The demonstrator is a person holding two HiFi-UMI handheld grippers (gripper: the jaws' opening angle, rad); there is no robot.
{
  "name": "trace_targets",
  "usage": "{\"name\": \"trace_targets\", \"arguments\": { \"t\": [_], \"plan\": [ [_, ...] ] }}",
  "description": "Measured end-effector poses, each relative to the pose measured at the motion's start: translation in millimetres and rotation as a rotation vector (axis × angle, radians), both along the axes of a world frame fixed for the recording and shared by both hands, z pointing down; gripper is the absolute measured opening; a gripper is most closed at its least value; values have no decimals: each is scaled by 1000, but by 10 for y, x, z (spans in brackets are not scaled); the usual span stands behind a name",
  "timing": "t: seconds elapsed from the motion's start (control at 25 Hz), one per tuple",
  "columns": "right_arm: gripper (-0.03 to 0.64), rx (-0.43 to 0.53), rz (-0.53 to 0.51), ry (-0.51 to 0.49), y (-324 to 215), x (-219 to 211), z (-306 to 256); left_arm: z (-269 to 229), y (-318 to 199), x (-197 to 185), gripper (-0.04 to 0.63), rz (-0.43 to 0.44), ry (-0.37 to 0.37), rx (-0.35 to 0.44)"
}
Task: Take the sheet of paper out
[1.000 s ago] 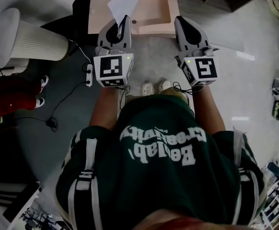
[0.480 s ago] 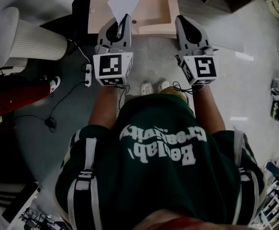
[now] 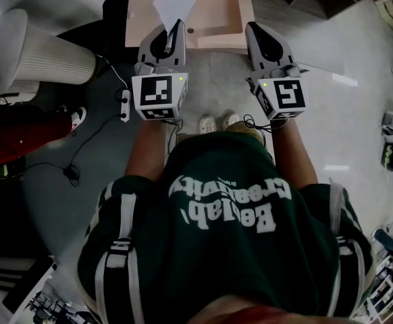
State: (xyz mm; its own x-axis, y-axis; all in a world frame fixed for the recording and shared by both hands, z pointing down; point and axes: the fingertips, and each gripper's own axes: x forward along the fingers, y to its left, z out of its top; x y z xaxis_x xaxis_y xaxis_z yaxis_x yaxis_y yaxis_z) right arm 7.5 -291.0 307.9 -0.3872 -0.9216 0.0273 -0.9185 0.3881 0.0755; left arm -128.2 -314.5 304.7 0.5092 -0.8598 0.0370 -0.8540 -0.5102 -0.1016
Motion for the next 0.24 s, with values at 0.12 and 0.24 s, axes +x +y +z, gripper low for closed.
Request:
{"name": "trace_targets", "arguments": {
  "t": [0.12,0.24],
  "plan": [
    [34,9,-3,-2,1,-16,-35,-21,2,-5,18,-1,1,5],
    [34,8,-2,-2,5,-23,-53,-36,1,-13,18,-4,-1,7]
  ]
}}
